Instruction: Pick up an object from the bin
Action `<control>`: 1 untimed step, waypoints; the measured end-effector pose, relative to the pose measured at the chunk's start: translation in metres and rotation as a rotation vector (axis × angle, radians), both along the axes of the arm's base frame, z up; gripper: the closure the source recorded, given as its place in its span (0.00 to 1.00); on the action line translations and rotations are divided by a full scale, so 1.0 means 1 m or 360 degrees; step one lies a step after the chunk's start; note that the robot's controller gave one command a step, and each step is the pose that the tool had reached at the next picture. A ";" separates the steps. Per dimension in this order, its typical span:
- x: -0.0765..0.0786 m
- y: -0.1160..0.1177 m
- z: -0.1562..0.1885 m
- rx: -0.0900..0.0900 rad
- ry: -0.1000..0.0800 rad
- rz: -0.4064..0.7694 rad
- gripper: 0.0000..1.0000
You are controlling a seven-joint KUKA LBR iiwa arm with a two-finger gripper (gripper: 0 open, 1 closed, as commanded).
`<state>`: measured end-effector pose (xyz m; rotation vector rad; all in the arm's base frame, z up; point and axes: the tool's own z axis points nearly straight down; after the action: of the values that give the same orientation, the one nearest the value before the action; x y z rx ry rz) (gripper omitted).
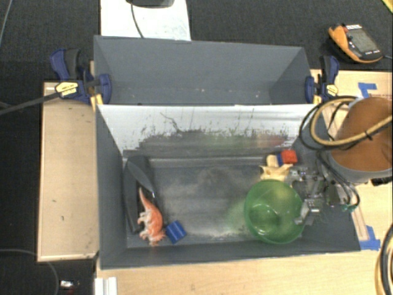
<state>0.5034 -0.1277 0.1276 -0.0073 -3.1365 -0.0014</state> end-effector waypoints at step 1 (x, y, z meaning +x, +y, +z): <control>0.002 0.001 0.004 -0.0003 -0.0013 0.0010 0.00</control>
Offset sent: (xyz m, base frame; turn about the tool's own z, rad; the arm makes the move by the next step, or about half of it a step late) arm 0.0030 0.0074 -0.0576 -0.4300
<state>0.5055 -0.1272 0.1320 0.0022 -3.1444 0.0013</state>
